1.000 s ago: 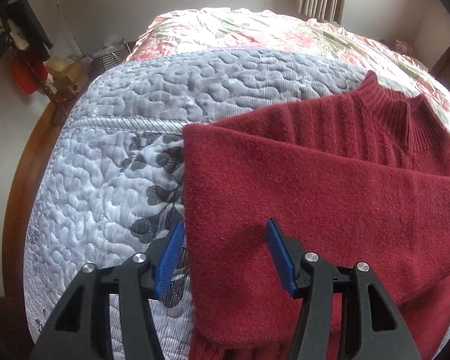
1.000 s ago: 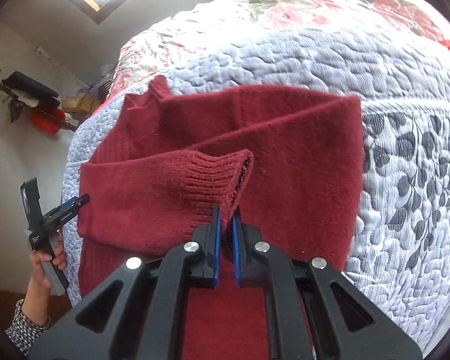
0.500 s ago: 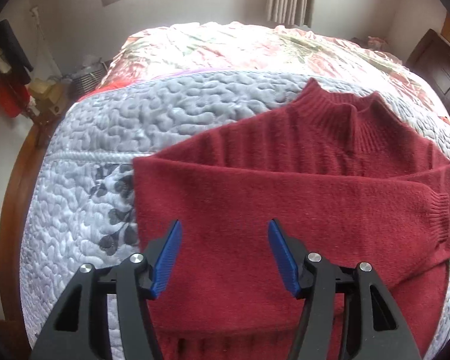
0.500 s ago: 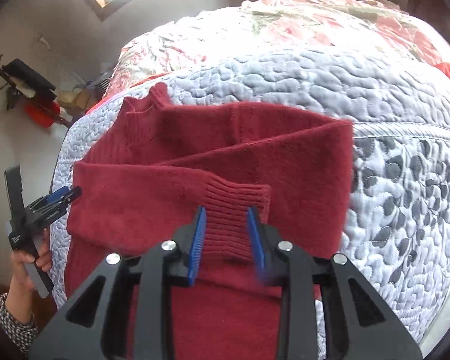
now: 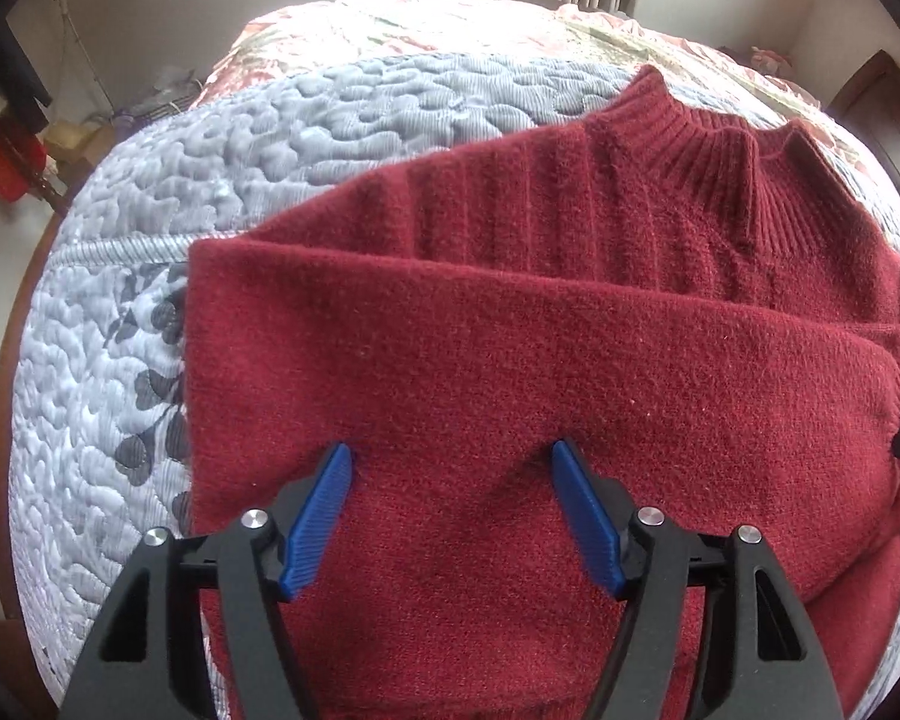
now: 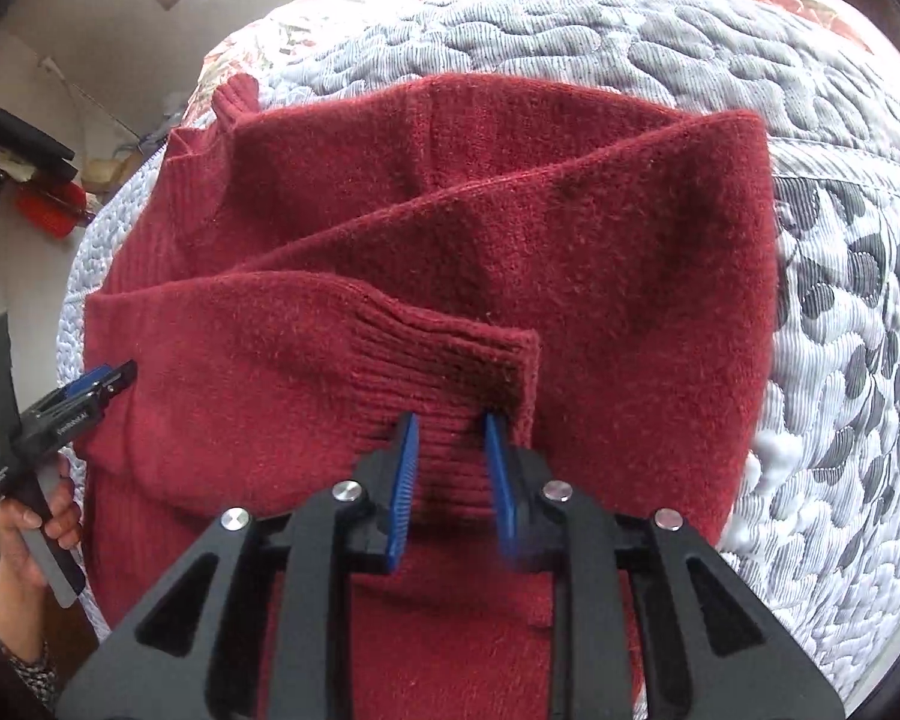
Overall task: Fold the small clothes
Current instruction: 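Move both grippers to the sweater hem and close on its corners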
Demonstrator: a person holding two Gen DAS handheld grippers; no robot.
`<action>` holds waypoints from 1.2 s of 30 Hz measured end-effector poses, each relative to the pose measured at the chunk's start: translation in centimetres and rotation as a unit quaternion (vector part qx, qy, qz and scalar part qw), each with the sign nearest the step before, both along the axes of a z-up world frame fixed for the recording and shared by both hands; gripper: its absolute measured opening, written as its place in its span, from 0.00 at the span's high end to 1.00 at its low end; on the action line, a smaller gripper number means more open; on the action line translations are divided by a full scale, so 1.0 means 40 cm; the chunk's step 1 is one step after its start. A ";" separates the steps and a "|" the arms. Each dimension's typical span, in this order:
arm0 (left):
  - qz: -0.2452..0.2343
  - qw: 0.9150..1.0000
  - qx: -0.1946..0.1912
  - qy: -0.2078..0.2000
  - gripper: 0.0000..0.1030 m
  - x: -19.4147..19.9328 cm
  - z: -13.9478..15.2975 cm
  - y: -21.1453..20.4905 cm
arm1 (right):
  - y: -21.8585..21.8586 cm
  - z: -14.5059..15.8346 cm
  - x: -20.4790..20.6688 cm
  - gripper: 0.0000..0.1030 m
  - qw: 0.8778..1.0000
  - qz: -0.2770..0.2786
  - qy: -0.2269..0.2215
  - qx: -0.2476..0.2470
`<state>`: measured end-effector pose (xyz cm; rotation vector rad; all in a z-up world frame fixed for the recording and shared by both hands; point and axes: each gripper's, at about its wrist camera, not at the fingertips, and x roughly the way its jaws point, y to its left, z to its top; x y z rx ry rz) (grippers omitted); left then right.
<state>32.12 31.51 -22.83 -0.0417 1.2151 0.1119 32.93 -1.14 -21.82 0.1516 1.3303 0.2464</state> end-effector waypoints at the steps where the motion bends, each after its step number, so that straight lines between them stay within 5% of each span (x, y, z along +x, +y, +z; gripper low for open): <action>1: -0.002 1.000 0.004 0.000 0.32 0.000 0.002 -0.004 | 0.000 0.003 0.001 0.76 1.000 0.002 0.000 -0.001; 6: -0.004 1.000 -0.001 -0.012 0.32 -0.052 0.089 0.003 | -0.026 0.119 -0.070 0.64 0.999 -0.011 -0.036 0.026; 8: -0.013 1.000 0.002 -0.025 0.22 -0.124 0.137 0.021 | -0.049 0.186 -0.159 0.55 0.998 -0.008 -0.060 0.021; 11: -0.026 0.999 0.016 -0.026 0.20 -0.256 0.171 0.064 | -0.086 0.211 -0.284 0.55 0.999 -0.001 -0.051 0.010; 16: -0.007 0.999 0.022 0.025 0.20 -0.472 0.140 0.124 | -0.123 0.174 -0.515 0.55 0.999 0.008 0.002 -0.033; 24: 0.007 0.995 0.034 0.089 0.20 -0.743 0.063 0.147 | -0.156 0.052 -0.784 0.51 0.995 -0.016 0.093 -0.025; 36: 0.024 0.989 -0.022 0.141 0.20 -0.886 -0.038 0.140 | -0.152 -0.034 -0.893 0.45 0.989 -0.026 0.146 0.016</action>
